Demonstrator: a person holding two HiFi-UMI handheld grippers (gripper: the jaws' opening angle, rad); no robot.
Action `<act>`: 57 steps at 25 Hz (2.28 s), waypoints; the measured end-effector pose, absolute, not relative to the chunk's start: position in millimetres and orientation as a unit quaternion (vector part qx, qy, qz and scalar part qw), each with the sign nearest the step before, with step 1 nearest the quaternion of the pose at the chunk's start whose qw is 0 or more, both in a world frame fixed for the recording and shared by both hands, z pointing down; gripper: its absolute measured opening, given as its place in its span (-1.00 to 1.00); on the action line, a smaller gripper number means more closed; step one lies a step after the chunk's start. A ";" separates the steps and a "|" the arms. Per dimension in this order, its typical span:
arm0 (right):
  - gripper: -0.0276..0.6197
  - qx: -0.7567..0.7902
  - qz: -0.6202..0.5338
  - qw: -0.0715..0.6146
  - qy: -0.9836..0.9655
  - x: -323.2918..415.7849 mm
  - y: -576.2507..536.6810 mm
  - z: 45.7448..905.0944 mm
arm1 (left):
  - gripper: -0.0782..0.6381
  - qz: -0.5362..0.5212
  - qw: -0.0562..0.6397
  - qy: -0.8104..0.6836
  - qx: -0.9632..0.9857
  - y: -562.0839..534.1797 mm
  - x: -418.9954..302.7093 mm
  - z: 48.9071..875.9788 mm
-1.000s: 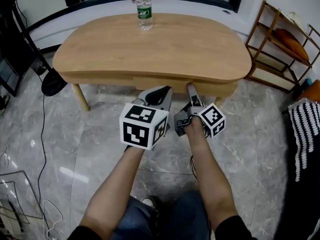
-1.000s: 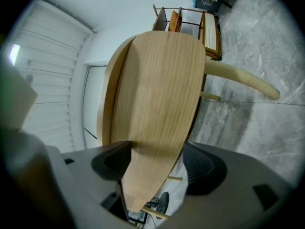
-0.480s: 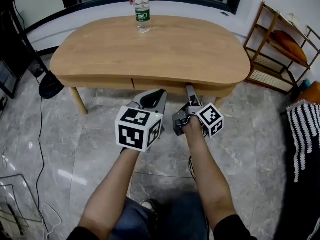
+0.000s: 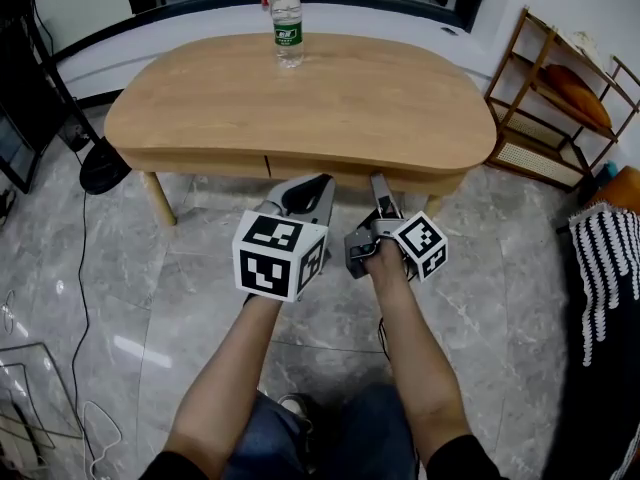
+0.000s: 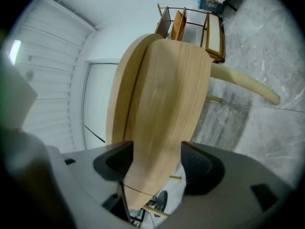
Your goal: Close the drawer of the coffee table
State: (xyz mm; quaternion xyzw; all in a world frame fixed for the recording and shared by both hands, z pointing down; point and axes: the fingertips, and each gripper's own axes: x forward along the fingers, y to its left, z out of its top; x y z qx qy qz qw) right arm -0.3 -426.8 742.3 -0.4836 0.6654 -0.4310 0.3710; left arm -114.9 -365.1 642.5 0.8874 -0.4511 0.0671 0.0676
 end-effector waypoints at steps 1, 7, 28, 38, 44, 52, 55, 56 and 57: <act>0.01 -0.483 -0.430 0.366 0.669 -0.5 -422.0 737.9 | -0.74 0.064 0.069 -0.453 0.886 -363.1 -114.3 637.6; -0.07 -0.494 -0.425 0.330 0.683 1.6 -393.7 696.7 | -0.74 0.087 0.070 -0.454 0.884 -355.3 -110.5 597.2; -0.49 -0.545 -0.310 0.106 0.772 -20.5 -347.6 338.9 | -0.74 0.129 0.139 -0.456 0.870 -342.9 -131.7 314.0; -0.70 -0.549 -0.184 0.006 0.815 -51.2 -340.7 168.8 | -0.74 0.118 0.114 -0.467 0.869 -338.3 -168.2 166.1; -0.78 -0.558 -0.138 -0.022 0.818 -49.6 -324.3 112.0 | -0.74 0.114 0.101 -0.474 0.868 -328.3 -188.6 121.5; -0.90 -0.570 -0.103 -0.044 0.814 -42.6 -297.9 79.9 | -0.75 0.115 0.088 -0.467 0.872 -306.1 -194.1 104.8; -0.90 -0.570 -0.098 -0.047 0.814 -42.7 -291.4 75.9 | -0.75 0.115 0.085 -0.464 0.874 -301.2 -192.6 102.2; -0.90 -0.570 -0.099 -0.046 0.814 -42.9 -289.2 75.7 | -0.75 0.116 0.085 -0.463 0.875 -299.6 -192.3 101.8; -0.90 -0.570 -0.101 -0.045 0.814 -43.0 -287.1 76.1 | -0.75 0.116 0.086 -0.463 0.875 -298.0 -192.1 101.8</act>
